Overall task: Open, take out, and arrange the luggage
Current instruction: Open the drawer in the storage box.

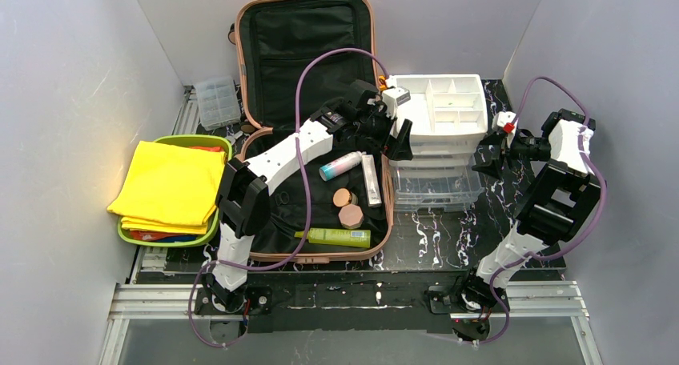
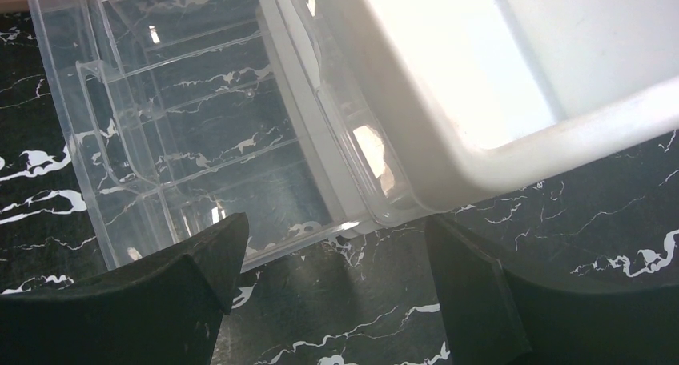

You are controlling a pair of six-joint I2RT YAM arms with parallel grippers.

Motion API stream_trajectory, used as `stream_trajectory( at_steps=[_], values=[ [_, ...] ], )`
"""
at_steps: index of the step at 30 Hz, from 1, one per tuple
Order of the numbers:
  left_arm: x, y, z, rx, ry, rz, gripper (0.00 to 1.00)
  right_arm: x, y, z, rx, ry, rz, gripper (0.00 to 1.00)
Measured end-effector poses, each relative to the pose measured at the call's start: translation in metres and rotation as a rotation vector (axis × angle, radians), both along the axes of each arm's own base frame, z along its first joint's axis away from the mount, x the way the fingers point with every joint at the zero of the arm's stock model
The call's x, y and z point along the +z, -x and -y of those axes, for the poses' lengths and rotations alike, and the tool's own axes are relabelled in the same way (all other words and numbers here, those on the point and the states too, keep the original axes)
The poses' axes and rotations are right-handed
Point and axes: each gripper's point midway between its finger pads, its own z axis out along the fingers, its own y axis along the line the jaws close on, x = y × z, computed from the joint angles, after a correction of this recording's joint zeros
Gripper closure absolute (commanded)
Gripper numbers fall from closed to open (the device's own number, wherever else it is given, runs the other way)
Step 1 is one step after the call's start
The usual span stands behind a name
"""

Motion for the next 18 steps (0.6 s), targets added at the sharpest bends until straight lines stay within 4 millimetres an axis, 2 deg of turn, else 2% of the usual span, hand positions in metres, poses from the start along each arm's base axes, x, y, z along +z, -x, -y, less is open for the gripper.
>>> stream_trajectory(
  at_steps=[18],
  values=[
    [0.001, 0.003, 0.001, 0.006, 0.010, -0.033, 0.02, 0.000, 0.012, 0.001, -0.005, 0.046, 0.014, 0.16]
  ],
)
